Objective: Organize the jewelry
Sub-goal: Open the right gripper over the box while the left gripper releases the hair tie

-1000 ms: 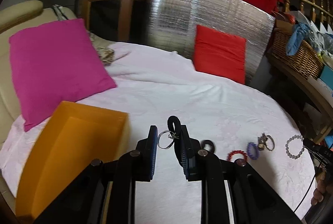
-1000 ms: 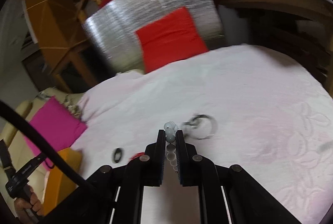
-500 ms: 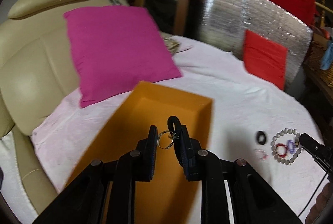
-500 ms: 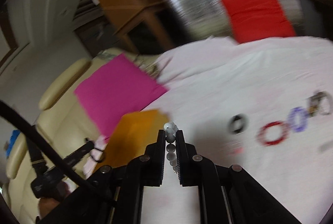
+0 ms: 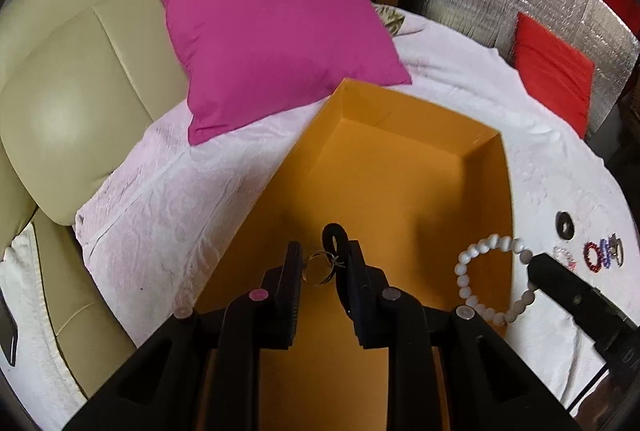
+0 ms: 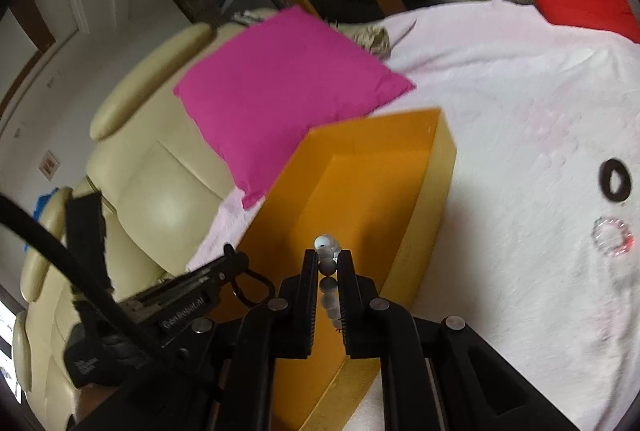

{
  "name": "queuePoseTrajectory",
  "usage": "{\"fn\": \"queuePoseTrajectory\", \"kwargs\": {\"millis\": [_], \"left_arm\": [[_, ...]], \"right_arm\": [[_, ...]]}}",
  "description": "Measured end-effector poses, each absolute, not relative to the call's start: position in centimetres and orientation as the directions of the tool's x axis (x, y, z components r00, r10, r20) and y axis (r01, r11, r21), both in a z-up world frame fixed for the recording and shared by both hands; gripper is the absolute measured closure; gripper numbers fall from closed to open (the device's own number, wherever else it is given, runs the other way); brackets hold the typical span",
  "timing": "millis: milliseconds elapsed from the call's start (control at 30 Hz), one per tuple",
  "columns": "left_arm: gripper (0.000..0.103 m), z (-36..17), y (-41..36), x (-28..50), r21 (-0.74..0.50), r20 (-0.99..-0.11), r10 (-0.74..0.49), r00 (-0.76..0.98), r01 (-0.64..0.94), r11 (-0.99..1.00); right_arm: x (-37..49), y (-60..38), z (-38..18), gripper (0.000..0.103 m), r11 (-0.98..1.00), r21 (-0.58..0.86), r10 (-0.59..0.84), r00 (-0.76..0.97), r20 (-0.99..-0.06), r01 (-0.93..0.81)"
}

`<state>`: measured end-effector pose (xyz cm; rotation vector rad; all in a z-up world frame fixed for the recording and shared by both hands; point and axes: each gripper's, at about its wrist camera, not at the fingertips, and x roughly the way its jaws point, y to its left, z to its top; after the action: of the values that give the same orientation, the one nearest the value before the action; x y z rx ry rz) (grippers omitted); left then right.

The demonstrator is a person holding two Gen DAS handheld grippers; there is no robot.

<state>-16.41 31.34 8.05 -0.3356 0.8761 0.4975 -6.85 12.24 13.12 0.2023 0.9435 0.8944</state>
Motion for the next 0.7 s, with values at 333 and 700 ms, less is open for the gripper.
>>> {"fn": "queuePoseTrajectory", "kwargs": {"millis": [333, 700], "left_arm": [[0.048, 8.5, 30.5, -16.0, -0.039, -0.784, 0.319, 0.532, -0.556, 0.830], [0.039, 11.8, 23.2, -13.5, 0.041, -0.655, 0.372, 0.658, -0.460, 0.887]], "right_arm": [[-7.2, 11.7, 12.7, 0.086, 0.668, 0.477, 0.704, 0.279, -0.653, -0.572], [-6.1, 2.2, 15.1, 0.072, 0.758, 0.375, 0.616, 0.400, -0.678, -0.533]]}}
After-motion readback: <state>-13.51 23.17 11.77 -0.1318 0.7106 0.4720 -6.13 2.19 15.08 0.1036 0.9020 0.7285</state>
